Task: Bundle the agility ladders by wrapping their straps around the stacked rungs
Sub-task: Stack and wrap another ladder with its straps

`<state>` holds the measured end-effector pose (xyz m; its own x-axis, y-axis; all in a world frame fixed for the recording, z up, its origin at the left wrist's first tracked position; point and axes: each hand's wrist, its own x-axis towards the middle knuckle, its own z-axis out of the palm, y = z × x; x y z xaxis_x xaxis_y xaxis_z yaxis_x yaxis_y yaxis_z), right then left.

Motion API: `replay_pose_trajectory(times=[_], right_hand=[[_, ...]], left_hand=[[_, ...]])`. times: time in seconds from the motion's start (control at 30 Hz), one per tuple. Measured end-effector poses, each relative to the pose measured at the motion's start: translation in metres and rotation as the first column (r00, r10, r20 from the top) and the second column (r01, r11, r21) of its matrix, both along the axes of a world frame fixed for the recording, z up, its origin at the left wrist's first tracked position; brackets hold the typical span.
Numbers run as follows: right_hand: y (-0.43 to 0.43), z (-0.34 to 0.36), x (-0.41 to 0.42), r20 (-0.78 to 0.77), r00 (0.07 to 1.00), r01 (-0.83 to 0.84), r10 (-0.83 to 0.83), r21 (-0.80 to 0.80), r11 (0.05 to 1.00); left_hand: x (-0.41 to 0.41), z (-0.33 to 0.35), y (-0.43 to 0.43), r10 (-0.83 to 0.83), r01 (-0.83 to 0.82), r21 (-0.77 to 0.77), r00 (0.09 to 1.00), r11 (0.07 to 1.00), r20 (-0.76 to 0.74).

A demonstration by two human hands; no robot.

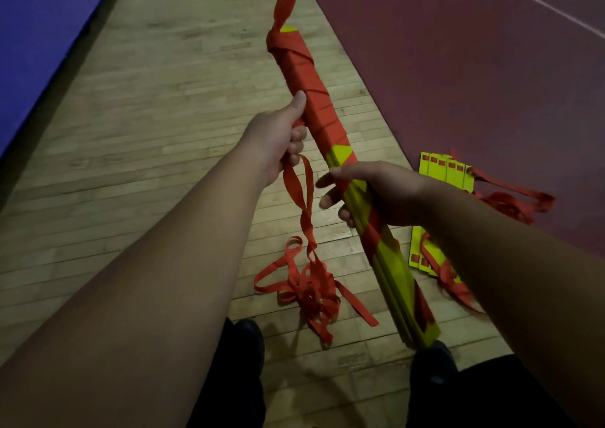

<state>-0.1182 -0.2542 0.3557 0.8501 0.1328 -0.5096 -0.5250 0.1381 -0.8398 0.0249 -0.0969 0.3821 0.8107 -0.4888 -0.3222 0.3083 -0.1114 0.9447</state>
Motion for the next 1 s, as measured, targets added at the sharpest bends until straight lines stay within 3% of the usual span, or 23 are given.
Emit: replay_pose_trajectory(times=[0.07,0.17,0.27,0.37,0.47,0.57,0.67,0.8,1.0], right_hand=[[0.0,-0.001,0.0,0.042,0.999,-0.018,0.019,-0.025,1.0],[-0.001,-0.005,0.003,0.118,0.988,0.125,-0.104,-0.186,0.975],[0.0,-0.012,0.006,0.185,0.97,0.228,-0.158,-0.468,0.854],[0.009,-0.017,0.008,0.207,0.972,0.226,-0.11,-0.697,0.681],[0.021,-0.018,0.008,0.203,0.978,0.194,-0.053,-0.78,0.595],[0.03,-0.018,0.009,0.197,0.98,0.157,-0.006,-0.76,0.631],[0.03,-0.007,0.013,0.204,0.977,0.182,-0.061,-0.654,0.734],[0.009,0.004,0.015,0.233,0.939,0.328,-0.253,-0.391,0.86],[-0.018,0.009,0.018,0.258,0.862,0.446,-0.437,0.024,0.895]], left_hand=[[0.0,0.0,-0.002,-0.004,0.003,0.036,1.0,0.999,0.021],[-0.002,0.0,-0.003,-0.009,-0.008,0.159,0.995,0.987,0.103],[-0.014,0.001,-0.005,-0.075,0.034,0.269,0.987,0.963,0.145],[-0.023,-0.001,-0.01,-0.162,0.127,0.292,0.982,0.948,0.097],[-0.028,-0.005,-0.016,-0.188,0.125,0.393,0.974,0.911,0.127],[-0.028,-0.012,-0.019,-0.114,0.034,0.427,0.98,0.904,0.164],[-0.015,-0.016,-0.012,-0.063,-0.006,0.378,0.984,0.926,0.169],[-0.005,-0.011,0.0,-0.257,0.216,0.269,0.958,0.939,0.128],[-0.029,-0.006,-0.008,-0.595,0.553,0.281,0.8,0.784,0.084]])
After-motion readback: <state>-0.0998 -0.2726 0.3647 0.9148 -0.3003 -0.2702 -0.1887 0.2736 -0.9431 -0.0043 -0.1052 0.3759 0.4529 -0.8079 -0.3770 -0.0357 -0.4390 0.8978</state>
